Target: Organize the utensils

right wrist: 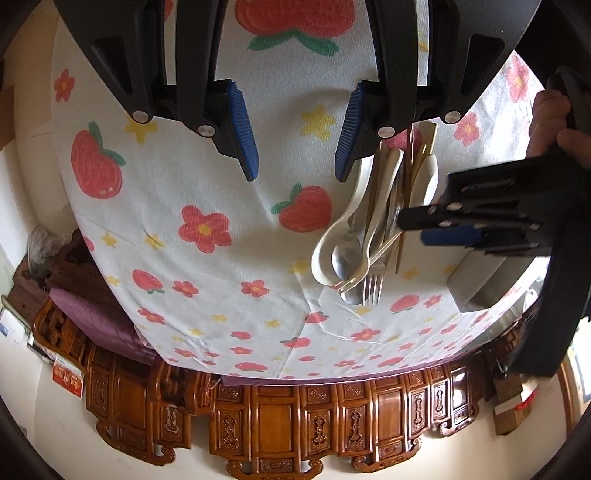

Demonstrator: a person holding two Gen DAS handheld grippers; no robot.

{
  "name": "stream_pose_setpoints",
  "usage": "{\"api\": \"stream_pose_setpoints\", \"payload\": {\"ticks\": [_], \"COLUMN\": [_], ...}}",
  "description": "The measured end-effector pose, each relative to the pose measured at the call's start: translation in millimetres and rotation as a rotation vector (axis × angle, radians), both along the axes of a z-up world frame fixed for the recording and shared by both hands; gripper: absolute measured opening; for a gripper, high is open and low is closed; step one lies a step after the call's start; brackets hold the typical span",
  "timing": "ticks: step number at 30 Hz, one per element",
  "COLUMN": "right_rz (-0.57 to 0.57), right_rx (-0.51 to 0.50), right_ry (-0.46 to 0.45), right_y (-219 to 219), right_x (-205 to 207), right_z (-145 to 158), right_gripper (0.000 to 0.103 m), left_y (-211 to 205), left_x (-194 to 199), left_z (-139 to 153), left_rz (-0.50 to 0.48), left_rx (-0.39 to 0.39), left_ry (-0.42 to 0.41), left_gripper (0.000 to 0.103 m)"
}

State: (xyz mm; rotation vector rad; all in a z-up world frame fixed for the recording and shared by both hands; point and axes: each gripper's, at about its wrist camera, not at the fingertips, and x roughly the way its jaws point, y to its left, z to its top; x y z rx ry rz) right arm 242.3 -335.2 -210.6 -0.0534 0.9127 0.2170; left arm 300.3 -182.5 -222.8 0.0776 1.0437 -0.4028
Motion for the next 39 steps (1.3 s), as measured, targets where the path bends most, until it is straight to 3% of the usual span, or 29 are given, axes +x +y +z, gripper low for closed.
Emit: {"api": "stream_pose_setpoints", "payload": {"ticks": [4, 9, 19, 31, 39], "right_rz": [0.007, 0.018, 0.038, 0.023, 0.002], "right_rx": [-0.007, -0.021, -0.039, 0.002, 0.005], "right_ry": [0.001, -0.004, 0.018, 0.032, 0.098], "right_y": [2, 6, 17, 36, 43], "right_x": [0, -2, -2, 29, 51], "right_z": [-1, 0, -11, -17, -31], "right_gripper": [0.046, 0.046, 0.046, 0.045, 0.03], "left_y": [1, 10, 15, 34, 48], "left_x": [10, 9, -25, -49, -54], "left_z": [-7, -9, 14, 42, 53], "left_rz": [0.022, 0.031, -0.038, -0.084, -0.088], "left_rx": [0.011, -0.043, -0.012, -0.082, -0.098], "left_ry": [0.044, 0.085, -0.022, -0.113, -0.136], "left_gripper": [0.023, 0.007, 0.006, 0.006, 0.006]}}
